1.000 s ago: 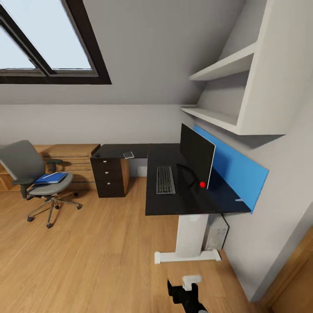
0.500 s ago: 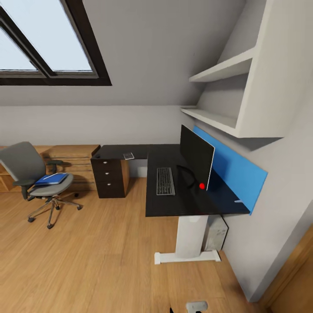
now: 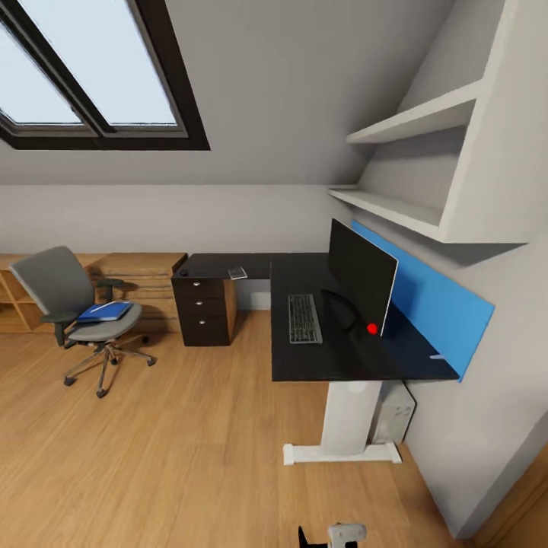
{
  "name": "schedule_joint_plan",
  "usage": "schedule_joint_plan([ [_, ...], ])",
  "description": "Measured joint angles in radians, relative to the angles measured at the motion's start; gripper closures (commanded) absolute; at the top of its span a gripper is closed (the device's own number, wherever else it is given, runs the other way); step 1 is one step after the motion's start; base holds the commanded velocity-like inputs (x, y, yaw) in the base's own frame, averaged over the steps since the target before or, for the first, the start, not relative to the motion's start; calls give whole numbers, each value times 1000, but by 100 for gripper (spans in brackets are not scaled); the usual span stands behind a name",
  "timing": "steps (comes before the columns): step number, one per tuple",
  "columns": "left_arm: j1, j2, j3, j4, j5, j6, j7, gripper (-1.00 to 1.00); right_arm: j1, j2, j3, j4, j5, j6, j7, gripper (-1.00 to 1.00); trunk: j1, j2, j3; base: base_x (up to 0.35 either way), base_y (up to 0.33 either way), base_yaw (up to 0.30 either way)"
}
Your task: In the bedroom, organize the workspace by keeping the computer under the desk, ensuring the monitor is on the desk, placing the keyboard on the desk next to the monitor, placing the mouse on the desk next to the keyboard, moving the folder from the swivel chair onto the desk next to the mouse, stacking the notebook on top of the folder with the pen on top of the notebook, and positioning the swivel chair next to the desk.
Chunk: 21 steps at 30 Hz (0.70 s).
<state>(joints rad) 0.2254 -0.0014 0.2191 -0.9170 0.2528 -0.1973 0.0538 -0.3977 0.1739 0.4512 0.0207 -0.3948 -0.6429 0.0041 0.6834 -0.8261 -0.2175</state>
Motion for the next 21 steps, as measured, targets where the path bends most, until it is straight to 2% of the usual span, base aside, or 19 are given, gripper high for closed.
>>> schedule_joint_plan([
  [4, 0, 0, 0, 1, 0, 1, 0, -100, 0, 0, 0, 0, -1, 0, 0, -100, 0, 0, 0, 142, 301, 5],
  [12, 0, 0, -1, 16, 0, 1, 0, -100, 0, 0, -1, 0, 0, 0, -1, -100, 0, 0, 0, 263, 233, 270],
  [21, 0, 1, 0, 27, 0, 0, 1, -100, 0, 0, -1, 0, 0, -8, -1, -100, 0, 0, 0, 326, 16, 283],
])
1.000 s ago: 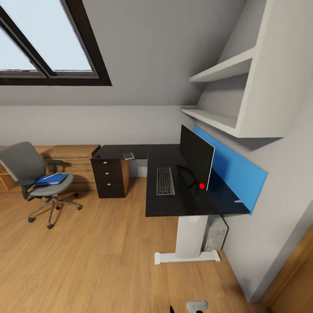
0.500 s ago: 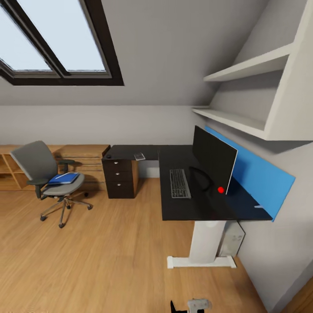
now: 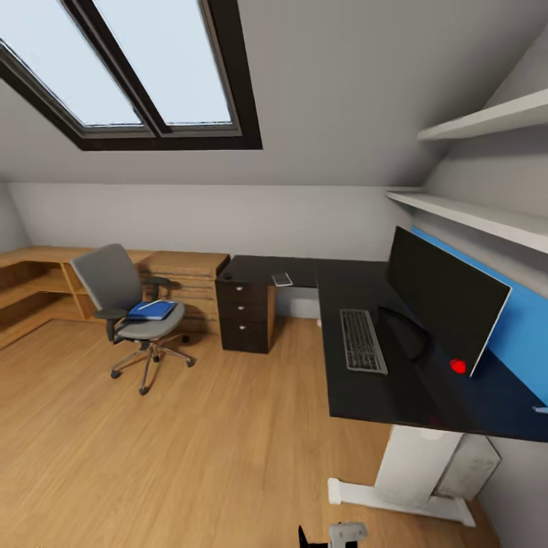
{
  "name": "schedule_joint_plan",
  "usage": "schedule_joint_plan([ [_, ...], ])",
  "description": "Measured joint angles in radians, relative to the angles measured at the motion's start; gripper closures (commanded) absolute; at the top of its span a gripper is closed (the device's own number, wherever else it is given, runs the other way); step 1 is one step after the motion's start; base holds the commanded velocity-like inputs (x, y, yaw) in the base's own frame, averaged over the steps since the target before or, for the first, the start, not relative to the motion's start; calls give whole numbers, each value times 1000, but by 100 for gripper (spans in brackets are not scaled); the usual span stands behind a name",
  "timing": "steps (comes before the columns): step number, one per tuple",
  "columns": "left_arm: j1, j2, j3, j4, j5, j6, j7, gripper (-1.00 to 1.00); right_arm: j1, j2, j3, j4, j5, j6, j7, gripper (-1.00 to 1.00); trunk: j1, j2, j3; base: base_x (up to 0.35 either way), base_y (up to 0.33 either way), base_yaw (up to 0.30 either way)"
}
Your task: In the bedroom, organize the workspace by keeping the computer under the desk, ensuring the monitor is on the desk, placing the keyboard on the desk next to the monitor, placing the mouse on the desk next to the keyboard, moving the folder from the swivel chair onto the desk next to the mouse, stacking the notebook on top of the folder with the pen on top of the notebook, and positioning the swivel chair next to the desk.
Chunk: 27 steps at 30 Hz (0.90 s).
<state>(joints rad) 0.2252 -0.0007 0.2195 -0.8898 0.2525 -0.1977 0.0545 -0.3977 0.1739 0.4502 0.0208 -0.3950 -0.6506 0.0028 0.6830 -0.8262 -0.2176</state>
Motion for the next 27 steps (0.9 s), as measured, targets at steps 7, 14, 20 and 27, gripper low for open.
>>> schedule_joint_plan([
  [7, 0, 1, 1, 2, 0, 0, 0, -100, 0, 0, 0, 0, 0, -10, 0, -100, 0, 0, 0, 329, 1, 283],
  [14, 0, -1, 1, 9, 0, 0, 0, -100, 0, 0, 0, 0, 0, -11, 0, -100, 0, 0, 0, 329, 0, 283],
  [20, 0, -1, 1, 15, 0, -2, 1, -100, 0, 0, 0, 0, 1, -11, 0, -100, 0, 0, 0, 332, 0, 256],
  [27, 0, -1, 1, 17, 0, -3, -1, -100, 0, 0, -1, -1, 2, -12, 0, -100, 0, 0, 0, 337, 0, 70],
])
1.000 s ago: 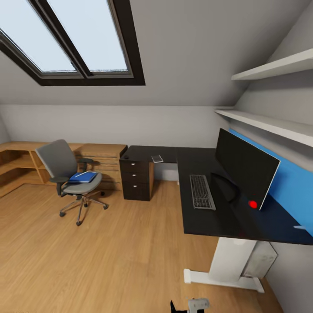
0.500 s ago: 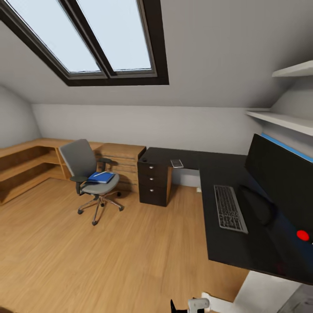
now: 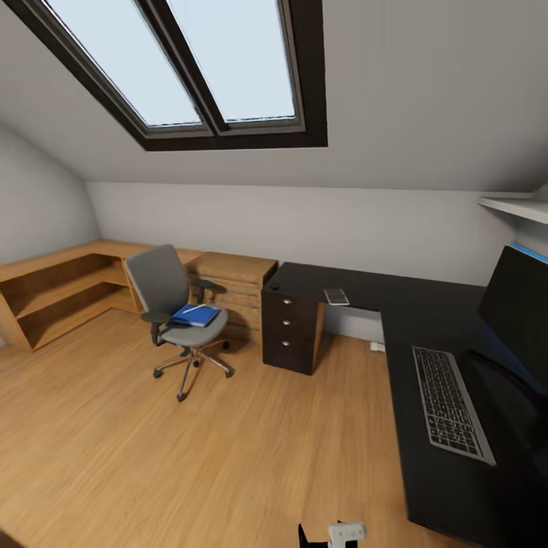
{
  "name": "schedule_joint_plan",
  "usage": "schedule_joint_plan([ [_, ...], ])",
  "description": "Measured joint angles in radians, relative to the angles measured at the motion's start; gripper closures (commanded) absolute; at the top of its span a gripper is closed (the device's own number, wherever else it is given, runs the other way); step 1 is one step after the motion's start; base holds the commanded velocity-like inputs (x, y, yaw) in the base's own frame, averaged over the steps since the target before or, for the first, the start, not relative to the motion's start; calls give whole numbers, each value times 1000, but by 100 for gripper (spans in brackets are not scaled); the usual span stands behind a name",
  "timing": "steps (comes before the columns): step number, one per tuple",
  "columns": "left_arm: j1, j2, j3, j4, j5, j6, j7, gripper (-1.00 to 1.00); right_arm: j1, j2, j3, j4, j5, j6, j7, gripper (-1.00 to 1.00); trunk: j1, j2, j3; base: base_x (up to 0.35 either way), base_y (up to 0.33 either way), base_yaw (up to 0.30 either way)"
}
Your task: In the bedroom, organize the workspace by keeping the computer under the desk, ensuring the monitor is on the desk, placing the keyboard on the desk next to the monitor, placing the mouse on the desk next to the keyboard, moving the folder from the swivel chair onto the desk next to the mouse, stacking the notebook on top of the folder with the pen on top of the notebook, and positioning the swivel chair next to the desk.
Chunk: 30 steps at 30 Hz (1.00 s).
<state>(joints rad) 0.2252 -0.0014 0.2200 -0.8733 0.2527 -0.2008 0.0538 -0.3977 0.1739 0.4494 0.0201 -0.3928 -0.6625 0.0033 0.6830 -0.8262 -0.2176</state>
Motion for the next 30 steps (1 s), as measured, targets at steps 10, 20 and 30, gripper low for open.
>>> schedule_joint_plan([
  [10, 0, 0, 0, 0, 0, -1, 0, -100, 0, 0, 1, -3, 1, -2, 0, -100, 0, 0, 0, 242, 0, 4],
  [20, 0, 0, 1, -3, 2, -7, 1, -100, 0, -11, 1, -3, 1, -1, 0, -100, 0, 0, 0, 114, 0, 0],
  [30, 0, 0, 2, -2, 2, -9, 0, -100, 0, -21, 2, -3, 1, -1, 0, -100, 0, 0, 0, 314, 0, 0],
])
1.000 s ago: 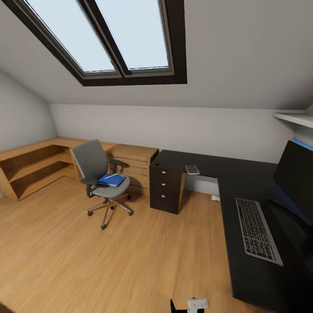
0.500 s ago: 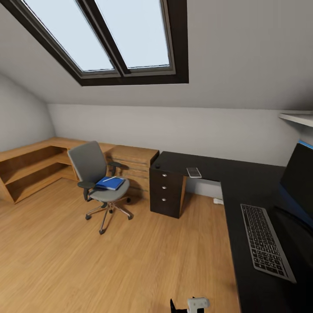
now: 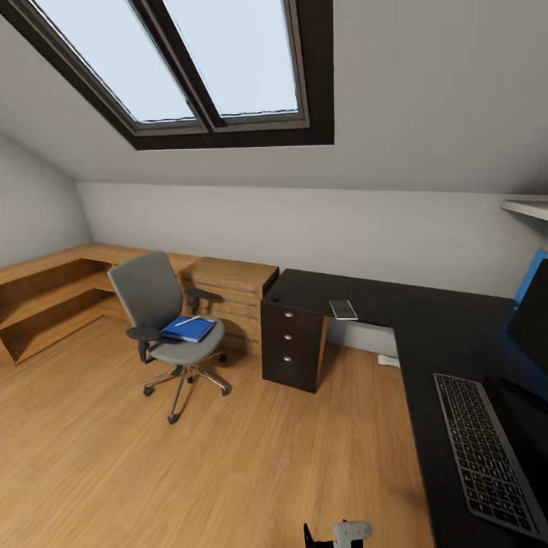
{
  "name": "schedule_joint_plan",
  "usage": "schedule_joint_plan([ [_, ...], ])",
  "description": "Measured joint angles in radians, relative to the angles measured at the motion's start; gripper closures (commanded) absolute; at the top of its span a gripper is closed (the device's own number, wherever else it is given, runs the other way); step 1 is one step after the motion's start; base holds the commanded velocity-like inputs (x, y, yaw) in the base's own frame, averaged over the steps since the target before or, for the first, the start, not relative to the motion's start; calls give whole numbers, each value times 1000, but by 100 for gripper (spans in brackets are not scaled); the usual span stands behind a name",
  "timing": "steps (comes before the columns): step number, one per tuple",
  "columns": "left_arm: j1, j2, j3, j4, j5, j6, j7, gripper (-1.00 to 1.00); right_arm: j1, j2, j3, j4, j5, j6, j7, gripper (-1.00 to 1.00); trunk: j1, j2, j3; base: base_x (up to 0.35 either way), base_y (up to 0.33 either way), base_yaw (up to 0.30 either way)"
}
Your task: In the bedroom, organize the workspace by keeping the computer under the desk, ensuring the monitor is on the desk, placing the keyboard on the desk next to the monitor, placing the mouse on the desk next to the keyboard, moving the folder from the swivel chair onto the desk next to the mouse, stacking the notebook on top of the folder with the pen on top of the notebook, and positioning the swivel chair next to the desk.
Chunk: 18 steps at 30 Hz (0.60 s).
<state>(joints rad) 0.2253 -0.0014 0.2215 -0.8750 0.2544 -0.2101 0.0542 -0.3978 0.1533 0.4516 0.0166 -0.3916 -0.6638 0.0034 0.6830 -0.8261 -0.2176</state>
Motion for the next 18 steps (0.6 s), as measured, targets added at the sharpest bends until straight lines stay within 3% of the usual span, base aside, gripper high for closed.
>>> schedule_joint_plan([
  [18, 0, 0, 0, 0, 0, -2, 1, -100, 0, 0, 0, 0, 0, 0, 0, -100, 0, 0, 0, 328, 0, 0],
])
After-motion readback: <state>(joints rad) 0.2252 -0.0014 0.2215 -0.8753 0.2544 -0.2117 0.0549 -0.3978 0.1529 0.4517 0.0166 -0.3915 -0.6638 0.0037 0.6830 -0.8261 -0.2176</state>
